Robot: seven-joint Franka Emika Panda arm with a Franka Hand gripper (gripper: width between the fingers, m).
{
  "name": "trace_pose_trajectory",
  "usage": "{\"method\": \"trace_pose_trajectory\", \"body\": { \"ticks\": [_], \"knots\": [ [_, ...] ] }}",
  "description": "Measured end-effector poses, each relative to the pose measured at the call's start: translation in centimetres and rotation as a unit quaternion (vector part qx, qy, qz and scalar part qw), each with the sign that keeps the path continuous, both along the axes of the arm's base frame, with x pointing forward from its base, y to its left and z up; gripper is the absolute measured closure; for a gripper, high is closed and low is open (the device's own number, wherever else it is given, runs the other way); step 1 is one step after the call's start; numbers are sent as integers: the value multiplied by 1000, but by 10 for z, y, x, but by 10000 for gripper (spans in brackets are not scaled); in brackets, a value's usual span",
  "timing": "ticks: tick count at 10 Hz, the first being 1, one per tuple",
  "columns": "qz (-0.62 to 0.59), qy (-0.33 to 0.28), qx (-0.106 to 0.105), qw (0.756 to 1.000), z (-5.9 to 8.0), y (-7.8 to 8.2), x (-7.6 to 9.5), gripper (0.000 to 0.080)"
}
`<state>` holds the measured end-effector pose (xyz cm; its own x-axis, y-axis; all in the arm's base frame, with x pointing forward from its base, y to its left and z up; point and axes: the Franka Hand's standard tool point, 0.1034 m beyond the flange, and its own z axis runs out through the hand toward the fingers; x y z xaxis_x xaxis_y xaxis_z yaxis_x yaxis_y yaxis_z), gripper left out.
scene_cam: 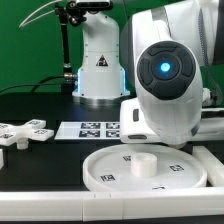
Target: Assemble round table
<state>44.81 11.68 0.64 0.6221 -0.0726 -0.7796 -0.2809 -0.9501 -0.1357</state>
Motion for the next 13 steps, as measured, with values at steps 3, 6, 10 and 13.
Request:
{"method": "trace_pose_trajectory", "body": {
  "ticks": [3,6,10,13],
  "knots": [
    [0,1,0,1000,0,0,-1,391],
    [7,15,19,1000,28,-12,12,391],
    [12,7,29,999,47,-15,34,390],
    [7,-17,23,1000,45,-15,40,390]
  ]
}}
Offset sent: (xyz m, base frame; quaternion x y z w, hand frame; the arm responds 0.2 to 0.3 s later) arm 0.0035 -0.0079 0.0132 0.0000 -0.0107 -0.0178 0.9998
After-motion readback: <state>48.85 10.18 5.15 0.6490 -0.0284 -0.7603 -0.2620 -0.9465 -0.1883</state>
